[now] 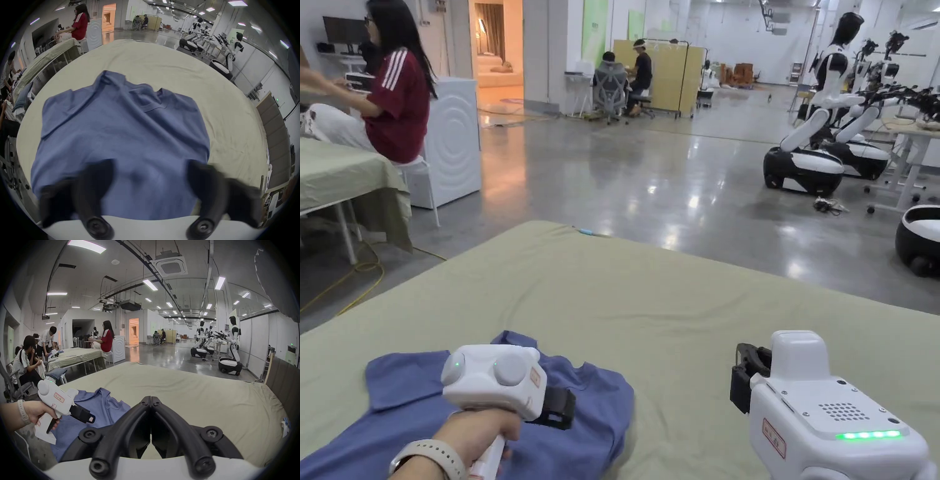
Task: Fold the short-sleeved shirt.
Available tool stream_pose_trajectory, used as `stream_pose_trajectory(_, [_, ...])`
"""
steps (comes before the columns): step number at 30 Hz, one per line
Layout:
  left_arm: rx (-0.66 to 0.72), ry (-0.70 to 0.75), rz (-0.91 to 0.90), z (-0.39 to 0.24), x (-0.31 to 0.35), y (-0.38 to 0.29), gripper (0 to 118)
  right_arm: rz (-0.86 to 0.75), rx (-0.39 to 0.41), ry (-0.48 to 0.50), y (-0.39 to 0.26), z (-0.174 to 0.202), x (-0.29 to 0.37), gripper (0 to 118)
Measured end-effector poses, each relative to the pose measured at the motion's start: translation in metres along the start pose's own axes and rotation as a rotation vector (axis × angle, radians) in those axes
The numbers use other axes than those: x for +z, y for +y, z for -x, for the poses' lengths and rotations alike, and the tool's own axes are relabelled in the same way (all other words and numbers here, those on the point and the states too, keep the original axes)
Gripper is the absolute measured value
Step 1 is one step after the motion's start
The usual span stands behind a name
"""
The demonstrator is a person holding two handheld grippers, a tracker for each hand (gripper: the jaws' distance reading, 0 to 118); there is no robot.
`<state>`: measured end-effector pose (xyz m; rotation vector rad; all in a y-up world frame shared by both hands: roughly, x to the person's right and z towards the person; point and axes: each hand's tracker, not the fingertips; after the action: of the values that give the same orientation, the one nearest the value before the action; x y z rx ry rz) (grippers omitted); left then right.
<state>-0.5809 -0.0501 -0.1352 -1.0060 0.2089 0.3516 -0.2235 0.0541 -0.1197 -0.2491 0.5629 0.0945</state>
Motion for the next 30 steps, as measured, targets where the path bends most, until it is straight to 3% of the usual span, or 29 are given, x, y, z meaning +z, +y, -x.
stream_pose_trajectory(9, [0.042,-0.002,0.069,-0.020,-0.073,0.009,112,0.078,-0.011,-0.024,-0.023,-0.013,-0.022,0])
stream_pose_trajectory(11, [-0.010,0.017,0.086,-0.024,-0.081,0.003,104,0.090,-0.012,-0.028,-0.025,-0.016,-0.024,0])
stream_pose_trajectory(12, [-0.066,0.051,0.093,-0.024,-0.081,-0.001,85,0.092,-0.011,-0.031,-0.023,-0.017,-0.019,0])
stream_pose_trajectory(13, [-0.123,0.097,0.055,-0.026,-0.075,-0.003,53,0.094,-0.009,-0.034,-0.024,-0.019,-0.017,0])
stream_pose_trajectory(14, [-0.142,0.123,-0.008,-0.026,-0.065,-0.004,9,0.094,-0.007,-0.037,-0.024,-0.020,-0.015,0])
stream_pose_trajectory(16, [-0.132,0.193,-0.064,-0.019,-0.048,-0.007,7,0.094,-0.011,-0.039,-0.025,-0.024,-0.011,0])
stream_pose_trajectory(17, [-0.136,0.096,-0.064,-0.016,-0.046,-0.010,6,0.094,-0.021,-0.040,-0.025,-0.026,-0.008,0])
stream_pose_trajectory(22, [-0.025,-0.036,-0.113,-0.008,-0.024,-0.010,6,0.080,-0.094,-0.046,-0.020,-0.038,0.014,0])
stream_pose_trajectory(26, [-0.153,-0.052,-0.168,-0.054,-0.001,0.000,6,0.064,-0.114,-0.082,-0.020,-0.056,0.033,0])
stream_pose_trajectory(30, [-0.201,-0.175,-0.215,-0.110,0.023,0.013,6,0.049,-0.138,-0.138,-0.021,-0.080,0.061,0])
